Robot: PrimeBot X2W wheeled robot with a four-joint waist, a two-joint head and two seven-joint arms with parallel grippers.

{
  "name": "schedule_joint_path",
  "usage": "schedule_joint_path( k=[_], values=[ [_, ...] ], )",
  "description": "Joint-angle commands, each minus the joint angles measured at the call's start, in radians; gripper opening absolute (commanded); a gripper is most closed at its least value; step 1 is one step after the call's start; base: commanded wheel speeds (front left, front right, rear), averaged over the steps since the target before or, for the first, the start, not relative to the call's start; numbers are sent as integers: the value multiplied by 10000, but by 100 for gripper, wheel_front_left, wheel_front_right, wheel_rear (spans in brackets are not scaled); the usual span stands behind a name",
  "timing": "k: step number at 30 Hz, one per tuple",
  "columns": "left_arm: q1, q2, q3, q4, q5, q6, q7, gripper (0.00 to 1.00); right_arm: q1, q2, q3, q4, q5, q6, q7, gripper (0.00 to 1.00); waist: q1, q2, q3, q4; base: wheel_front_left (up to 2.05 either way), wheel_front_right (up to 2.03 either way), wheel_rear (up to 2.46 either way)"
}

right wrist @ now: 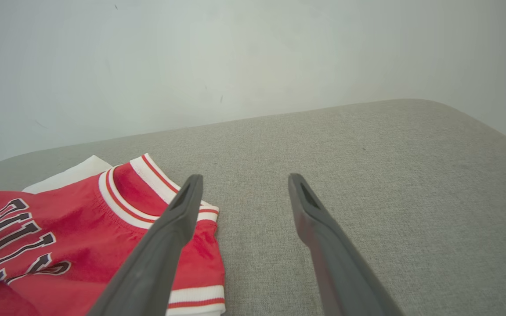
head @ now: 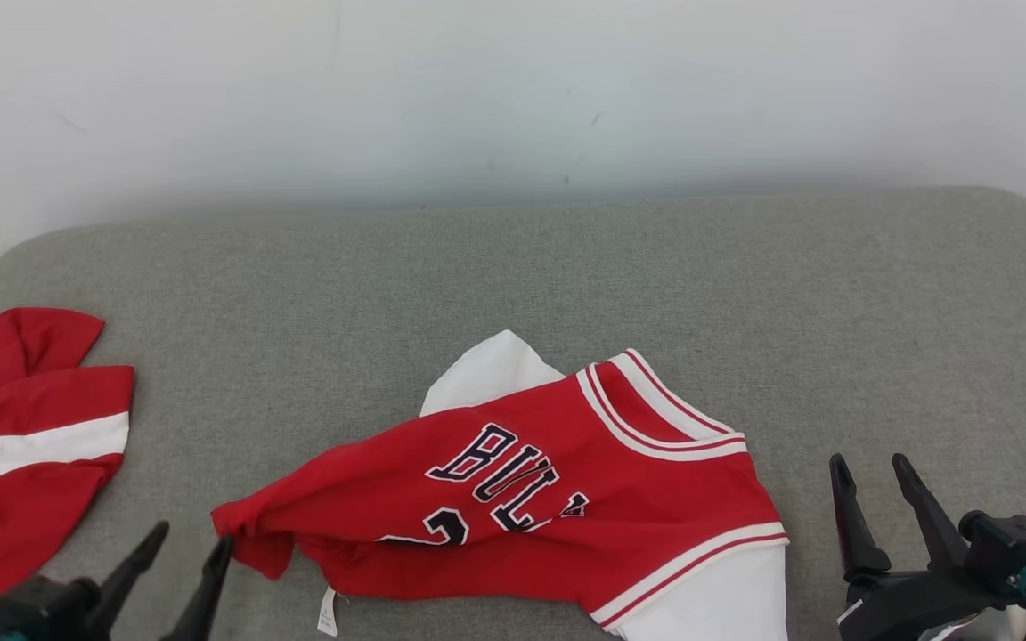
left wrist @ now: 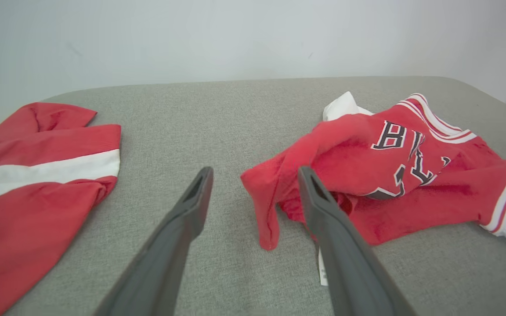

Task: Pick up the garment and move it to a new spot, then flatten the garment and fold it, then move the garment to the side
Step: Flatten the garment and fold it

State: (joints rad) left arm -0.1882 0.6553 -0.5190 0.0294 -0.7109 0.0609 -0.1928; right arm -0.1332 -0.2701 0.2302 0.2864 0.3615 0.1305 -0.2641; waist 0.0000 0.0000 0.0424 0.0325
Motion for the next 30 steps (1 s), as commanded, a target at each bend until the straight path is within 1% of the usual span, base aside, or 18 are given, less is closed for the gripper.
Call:
schedule_joint_path(
  k=[1,6,7,10,14,20,24,30],
  values=[
    [312,-120,-98,-101,28,113,-104,100,86,-40,-7,-23,28,5,-26,100,0,0,1,41,0,0,0],
    [688,-509,-353,-80,-125,171,-187,100,70,-81,20,-7,66,5,-27,100,0,0,21,105,0,0,0],
    [688,-509,-353,-80,-125,171,-187,100,70,-81,20,-7,66,5,-27,100,0,0,21,105,0,0,0],
    [771,-753,-543,153,-146,107,-230,100,22,-91,69,4,78,5,-27,100,0,0,35,95,0,0,0],
    [778,-1123,-816,613,-141,-111,-315,100,-67,-104,128,11,92,5,-27,100,0,0,33,3,0,0,0],
    [453,-1635,-1151,1544,183,-398,-489,100,-143,-172,192,29,99,5,-1,100,0,0,40,-256,0,0,0],
    [238,-1978,-1278,2127,506,-464,-593,100,-154,-213,220,12,124,5,10,100,0,0,71,-431,0,0,0],
    [-84,-2293,-1245,2885,1164,-353,-695,100,-163,-243,200,-24,113,5,24,100,0,0,121,-615,0,0,0]
  ],
)
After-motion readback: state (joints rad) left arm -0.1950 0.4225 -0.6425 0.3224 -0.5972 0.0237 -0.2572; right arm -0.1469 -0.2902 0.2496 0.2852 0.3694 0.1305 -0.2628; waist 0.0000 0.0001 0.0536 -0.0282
